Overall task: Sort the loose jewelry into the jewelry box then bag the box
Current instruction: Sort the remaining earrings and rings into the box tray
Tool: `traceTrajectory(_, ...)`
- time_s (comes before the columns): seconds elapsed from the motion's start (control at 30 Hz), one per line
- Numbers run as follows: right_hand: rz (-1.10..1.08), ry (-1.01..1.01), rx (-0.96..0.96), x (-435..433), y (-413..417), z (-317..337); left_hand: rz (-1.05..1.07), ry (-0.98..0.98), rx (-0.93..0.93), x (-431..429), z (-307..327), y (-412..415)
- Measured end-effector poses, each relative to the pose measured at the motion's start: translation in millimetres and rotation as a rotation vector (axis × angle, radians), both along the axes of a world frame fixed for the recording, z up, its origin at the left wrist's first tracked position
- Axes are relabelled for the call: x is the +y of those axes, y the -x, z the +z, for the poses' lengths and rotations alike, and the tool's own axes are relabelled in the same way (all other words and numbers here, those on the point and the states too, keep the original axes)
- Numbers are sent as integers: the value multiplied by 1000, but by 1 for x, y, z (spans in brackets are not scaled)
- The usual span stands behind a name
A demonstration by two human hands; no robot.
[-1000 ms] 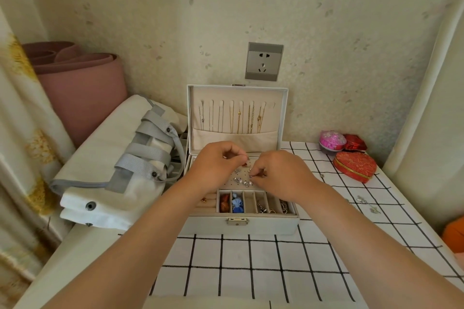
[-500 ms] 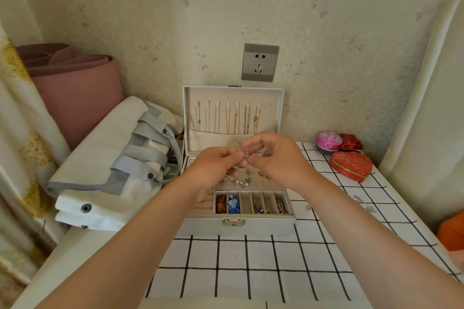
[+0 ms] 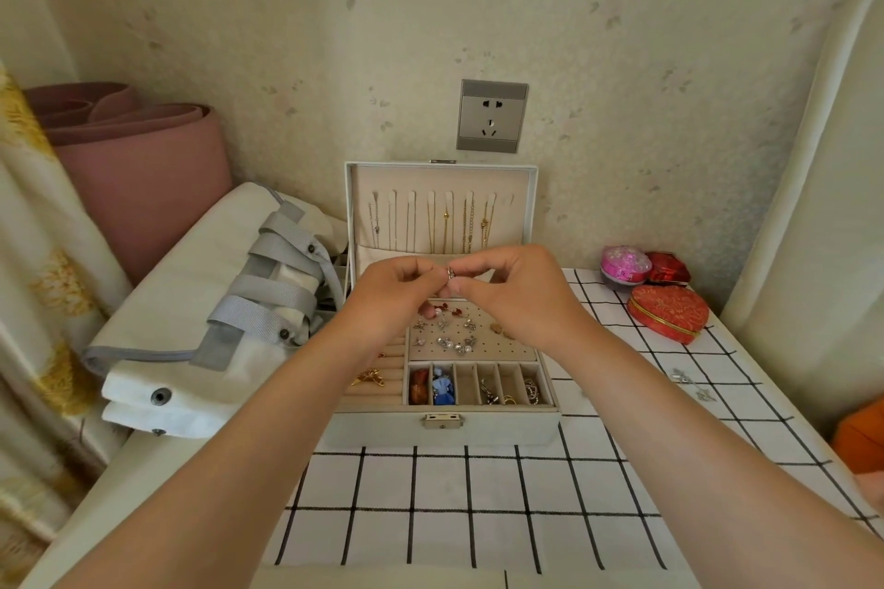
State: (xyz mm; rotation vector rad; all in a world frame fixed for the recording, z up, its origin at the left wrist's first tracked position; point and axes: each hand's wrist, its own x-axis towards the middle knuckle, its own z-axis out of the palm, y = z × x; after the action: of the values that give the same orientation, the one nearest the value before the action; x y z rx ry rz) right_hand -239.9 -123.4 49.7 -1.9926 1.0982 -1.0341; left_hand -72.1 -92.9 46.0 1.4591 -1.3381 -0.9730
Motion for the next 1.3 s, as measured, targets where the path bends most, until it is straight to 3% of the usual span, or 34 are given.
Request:
traceTrajectory(0.23,-38,12,-45,-6,-9,-1,-8,37,22,-1,2,-10)
traceTrajectory(0.4,-73,102,35,-8,-16,-8,-9,100,-49,-2,-2,-15)
traceTrajectory(0.5,-125,169,145,-9,-19,-14,-39,148,-292,-2,-12,-21)
traceTrajectory(0.67,-107,288,532,-9,-22,-29,-78,238,-861,1,-29,-36)
traceTrajectory(0.77,-93,318,619,-10,-26,-33,-125,315,-1025,3,-32,-38)
traceTrajectory(1.07,-42,352,707,-14,-35,-36,-236,274,-1003,0,-33,-41)
traceTrajectory(1.3,77,200,709,-16,-30,-27,-233,280,-992,-2,-36,-42)
